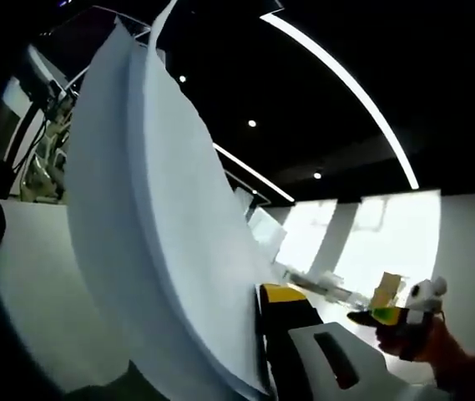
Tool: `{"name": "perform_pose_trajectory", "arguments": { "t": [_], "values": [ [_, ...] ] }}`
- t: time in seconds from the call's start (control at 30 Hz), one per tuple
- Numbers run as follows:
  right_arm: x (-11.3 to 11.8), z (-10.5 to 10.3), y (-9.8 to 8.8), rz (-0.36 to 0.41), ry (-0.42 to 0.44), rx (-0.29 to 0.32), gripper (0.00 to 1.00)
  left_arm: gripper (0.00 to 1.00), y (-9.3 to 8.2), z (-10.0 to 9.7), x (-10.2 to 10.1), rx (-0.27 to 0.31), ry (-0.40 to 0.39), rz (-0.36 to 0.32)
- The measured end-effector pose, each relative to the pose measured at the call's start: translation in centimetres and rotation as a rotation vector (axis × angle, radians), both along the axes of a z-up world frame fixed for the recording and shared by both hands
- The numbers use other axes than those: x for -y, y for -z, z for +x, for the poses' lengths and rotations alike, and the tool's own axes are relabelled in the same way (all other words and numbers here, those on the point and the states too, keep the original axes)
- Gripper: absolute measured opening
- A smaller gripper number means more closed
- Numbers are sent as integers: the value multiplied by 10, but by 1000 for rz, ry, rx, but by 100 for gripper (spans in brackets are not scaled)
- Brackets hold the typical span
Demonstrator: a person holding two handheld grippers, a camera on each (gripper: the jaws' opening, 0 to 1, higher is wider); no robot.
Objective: Organize the stack of printing papers by aligning and flattening the scattered papers on the table
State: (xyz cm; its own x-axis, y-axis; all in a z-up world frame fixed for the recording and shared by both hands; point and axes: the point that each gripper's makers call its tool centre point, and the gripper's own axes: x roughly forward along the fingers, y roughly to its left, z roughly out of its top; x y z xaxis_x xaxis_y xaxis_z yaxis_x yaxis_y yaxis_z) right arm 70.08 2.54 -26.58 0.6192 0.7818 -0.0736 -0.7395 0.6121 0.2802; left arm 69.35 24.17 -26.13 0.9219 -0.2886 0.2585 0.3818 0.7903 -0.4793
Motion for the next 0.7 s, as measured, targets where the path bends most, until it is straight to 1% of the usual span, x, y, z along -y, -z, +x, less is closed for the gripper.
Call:
{"name": "perform_pose_trajectory", "arguments": {
  "t": [0.1,0.27,0.53,0.7],
  "values": [
    [1,-2,0,-11,-2,-10,52,8,0,0,-1,-1,0,-2],
    [1,-6,0,-28,-12,-21,58,8,0,0,-1,-2,-2,-1],
    [7,-14,6,-110,-2,-20,64,8,0,-1,-1,-3,1,-5],
    [10,-16,10,-147,5,-28,69,9,0,-2,-1,-6,1,-10]
  ]
}}
